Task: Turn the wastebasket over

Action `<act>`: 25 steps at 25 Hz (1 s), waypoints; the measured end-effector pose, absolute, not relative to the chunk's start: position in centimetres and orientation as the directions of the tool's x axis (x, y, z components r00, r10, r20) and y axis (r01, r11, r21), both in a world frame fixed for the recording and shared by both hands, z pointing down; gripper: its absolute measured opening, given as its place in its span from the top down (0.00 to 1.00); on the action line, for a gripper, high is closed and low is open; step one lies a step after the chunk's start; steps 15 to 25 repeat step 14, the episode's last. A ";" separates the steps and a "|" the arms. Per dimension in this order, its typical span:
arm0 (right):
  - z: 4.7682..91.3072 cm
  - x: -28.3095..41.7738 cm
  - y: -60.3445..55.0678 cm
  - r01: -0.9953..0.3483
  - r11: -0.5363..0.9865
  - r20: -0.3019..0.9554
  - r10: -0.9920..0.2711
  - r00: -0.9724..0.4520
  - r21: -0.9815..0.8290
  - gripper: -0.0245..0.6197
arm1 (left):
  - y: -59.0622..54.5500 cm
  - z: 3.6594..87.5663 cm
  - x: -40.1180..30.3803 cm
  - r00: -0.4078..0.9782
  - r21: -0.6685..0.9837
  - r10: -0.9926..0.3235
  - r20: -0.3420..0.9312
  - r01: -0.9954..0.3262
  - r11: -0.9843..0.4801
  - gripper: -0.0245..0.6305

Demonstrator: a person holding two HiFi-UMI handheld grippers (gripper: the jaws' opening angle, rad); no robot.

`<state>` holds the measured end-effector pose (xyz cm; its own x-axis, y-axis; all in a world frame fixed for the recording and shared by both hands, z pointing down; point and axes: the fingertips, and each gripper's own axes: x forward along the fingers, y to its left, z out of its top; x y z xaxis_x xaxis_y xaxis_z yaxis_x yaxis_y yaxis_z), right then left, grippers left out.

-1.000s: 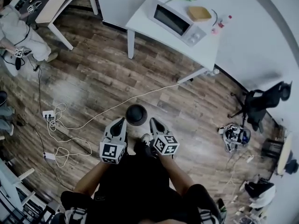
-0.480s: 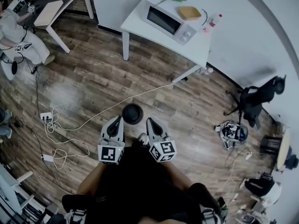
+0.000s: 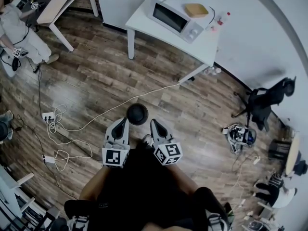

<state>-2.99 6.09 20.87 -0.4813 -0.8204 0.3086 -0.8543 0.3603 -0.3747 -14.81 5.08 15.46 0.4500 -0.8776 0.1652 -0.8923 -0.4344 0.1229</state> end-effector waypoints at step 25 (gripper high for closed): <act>20.9 -3.1 6.7 -0.849 0.377 0.305 -0.814 -0.495 -0.371 0.91 | 5.8 15.6 -14.8 0.443 0.106 -0.883 0.152 -0.896 -0.431 0.91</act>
